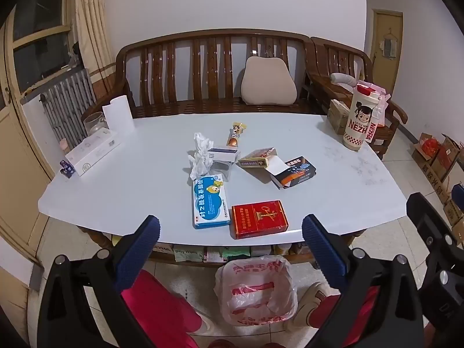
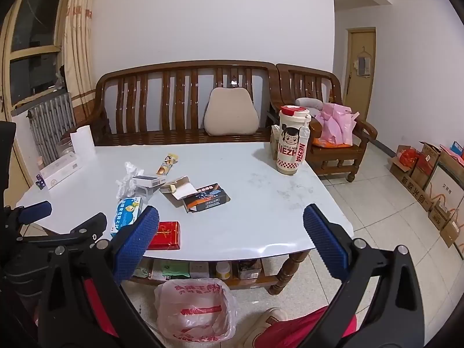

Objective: Collect trash

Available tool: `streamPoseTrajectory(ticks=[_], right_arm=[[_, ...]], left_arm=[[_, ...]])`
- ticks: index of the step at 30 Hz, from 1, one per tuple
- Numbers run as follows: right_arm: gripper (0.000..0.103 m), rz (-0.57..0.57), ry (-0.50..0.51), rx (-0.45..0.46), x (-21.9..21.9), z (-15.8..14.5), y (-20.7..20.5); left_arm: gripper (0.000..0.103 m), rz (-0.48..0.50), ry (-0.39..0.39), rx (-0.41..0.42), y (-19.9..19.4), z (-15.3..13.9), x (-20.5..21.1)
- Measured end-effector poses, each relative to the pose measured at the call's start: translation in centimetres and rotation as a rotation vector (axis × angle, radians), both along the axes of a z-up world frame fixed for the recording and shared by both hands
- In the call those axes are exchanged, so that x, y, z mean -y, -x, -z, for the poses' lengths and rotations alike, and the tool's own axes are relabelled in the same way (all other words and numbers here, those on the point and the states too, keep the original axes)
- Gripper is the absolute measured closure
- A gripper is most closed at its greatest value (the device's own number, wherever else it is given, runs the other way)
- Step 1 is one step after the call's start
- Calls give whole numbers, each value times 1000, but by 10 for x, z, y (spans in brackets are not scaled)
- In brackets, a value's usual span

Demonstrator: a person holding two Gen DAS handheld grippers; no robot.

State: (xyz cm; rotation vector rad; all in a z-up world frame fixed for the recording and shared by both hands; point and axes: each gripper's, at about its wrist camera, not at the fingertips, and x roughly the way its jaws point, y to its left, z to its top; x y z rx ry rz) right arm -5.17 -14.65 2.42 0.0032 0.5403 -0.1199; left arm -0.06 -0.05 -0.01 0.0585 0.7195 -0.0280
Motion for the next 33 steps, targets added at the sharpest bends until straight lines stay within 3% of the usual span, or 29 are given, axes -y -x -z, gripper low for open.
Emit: streamPoseTrajectory(ticks=[33], right_arm=[[5, -11, -6, 20, -3, -6, 1]], left_arm=[[7, -39, 46, -16, -4, -3, -18]])
